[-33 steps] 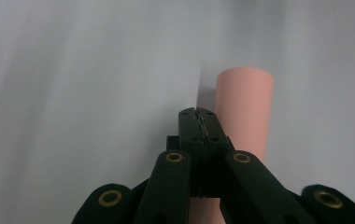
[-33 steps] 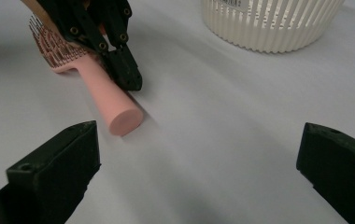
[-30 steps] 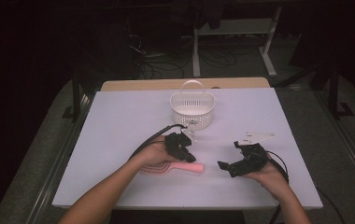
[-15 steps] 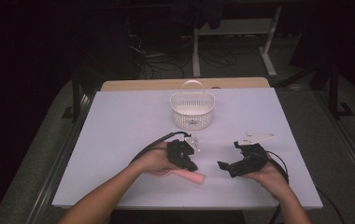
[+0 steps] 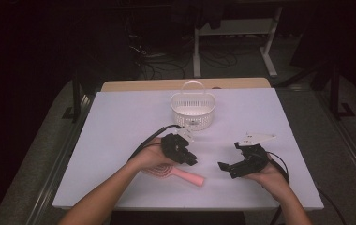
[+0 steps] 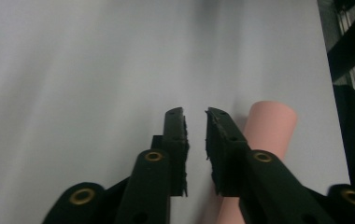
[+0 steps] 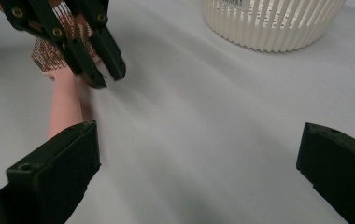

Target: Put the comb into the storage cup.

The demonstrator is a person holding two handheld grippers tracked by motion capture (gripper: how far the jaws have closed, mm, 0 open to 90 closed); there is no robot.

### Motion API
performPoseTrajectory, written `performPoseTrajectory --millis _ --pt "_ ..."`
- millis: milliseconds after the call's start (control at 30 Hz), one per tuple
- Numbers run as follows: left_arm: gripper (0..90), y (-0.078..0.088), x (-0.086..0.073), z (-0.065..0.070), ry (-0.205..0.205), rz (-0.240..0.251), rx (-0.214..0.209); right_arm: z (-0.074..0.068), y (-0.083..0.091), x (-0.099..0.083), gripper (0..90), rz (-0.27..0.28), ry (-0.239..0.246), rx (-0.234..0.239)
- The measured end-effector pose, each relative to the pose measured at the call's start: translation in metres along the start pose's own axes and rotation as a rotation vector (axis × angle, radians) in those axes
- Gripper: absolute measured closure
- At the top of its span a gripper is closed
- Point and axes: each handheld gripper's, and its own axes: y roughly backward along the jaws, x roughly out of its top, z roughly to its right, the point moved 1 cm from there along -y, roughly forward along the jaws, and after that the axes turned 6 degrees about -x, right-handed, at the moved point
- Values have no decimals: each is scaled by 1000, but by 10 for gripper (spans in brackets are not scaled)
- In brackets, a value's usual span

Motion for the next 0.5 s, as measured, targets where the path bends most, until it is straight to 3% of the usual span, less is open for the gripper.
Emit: performPoseTrajectory --millis 300,500 --pt "574 27 -11 -1 44 112 53 0 0 0 0 0 0 0" --pt "449 39 -22 0 70 148 97 -1 0 0 0 0 0 1"
